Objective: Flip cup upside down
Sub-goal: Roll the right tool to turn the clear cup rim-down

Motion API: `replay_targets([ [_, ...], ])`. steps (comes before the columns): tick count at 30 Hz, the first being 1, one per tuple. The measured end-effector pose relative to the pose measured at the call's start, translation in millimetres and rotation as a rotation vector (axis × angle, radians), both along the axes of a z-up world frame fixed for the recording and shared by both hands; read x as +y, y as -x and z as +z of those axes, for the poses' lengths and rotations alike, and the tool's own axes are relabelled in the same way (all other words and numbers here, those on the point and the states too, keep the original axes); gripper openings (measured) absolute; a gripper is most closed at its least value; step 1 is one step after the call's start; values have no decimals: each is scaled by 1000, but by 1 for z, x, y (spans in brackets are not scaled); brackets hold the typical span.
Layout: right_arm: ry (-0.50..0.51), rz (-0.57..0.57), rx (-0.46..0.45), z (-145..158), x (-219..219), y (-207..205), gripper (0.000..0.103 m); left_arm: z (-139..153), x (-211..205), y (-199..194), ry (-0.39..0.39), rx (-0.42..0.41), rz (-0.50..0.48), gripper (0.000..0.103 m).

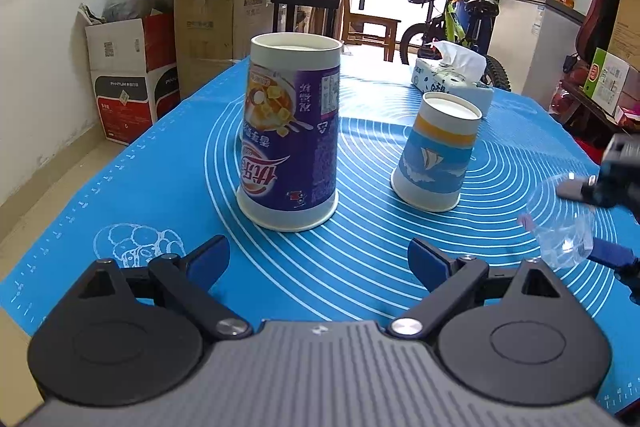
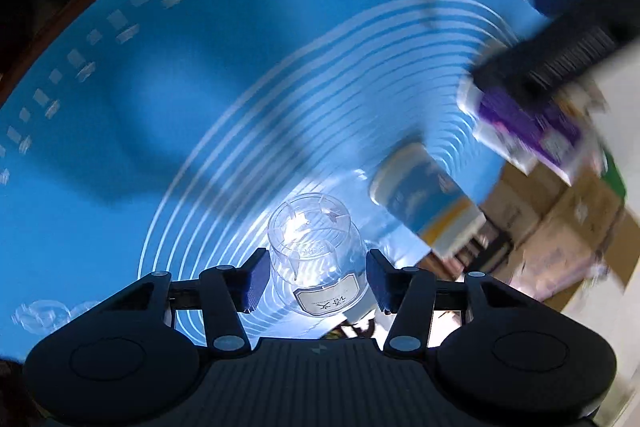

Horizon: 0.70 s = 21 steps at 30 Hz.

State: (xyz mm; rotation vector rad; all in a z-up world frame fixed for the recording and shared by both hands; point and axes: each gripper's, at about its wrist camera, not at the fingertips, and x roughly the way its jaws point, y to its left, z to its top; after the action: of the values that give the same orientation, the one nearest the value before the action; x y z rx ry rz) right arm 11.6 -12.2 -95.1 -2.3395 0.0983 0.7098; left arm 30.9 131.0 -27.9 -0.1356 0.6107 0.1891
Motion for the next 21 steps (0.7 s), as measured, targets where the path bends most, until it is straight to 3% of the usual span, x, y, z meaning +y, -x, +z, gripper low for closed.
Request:
replay_targets([
  [5, -220, -123, 50, 31, 10, -6, 58, 5, -7, -1, -13, -9, -19, 95],
  [9, -471, -302, 153, 65, 12, -19, 57, 9, -13, -2, -23, -23, -35, 95],
  [16, -1060, -691, 364, 118, -28, -68, 57, 17, -30, -7, -43, -39, -84, 95],
  [21, -1457, -906, 532, 122, -86, -84, 57, 20, -43, -11, -57, -47, -115, 95],
])
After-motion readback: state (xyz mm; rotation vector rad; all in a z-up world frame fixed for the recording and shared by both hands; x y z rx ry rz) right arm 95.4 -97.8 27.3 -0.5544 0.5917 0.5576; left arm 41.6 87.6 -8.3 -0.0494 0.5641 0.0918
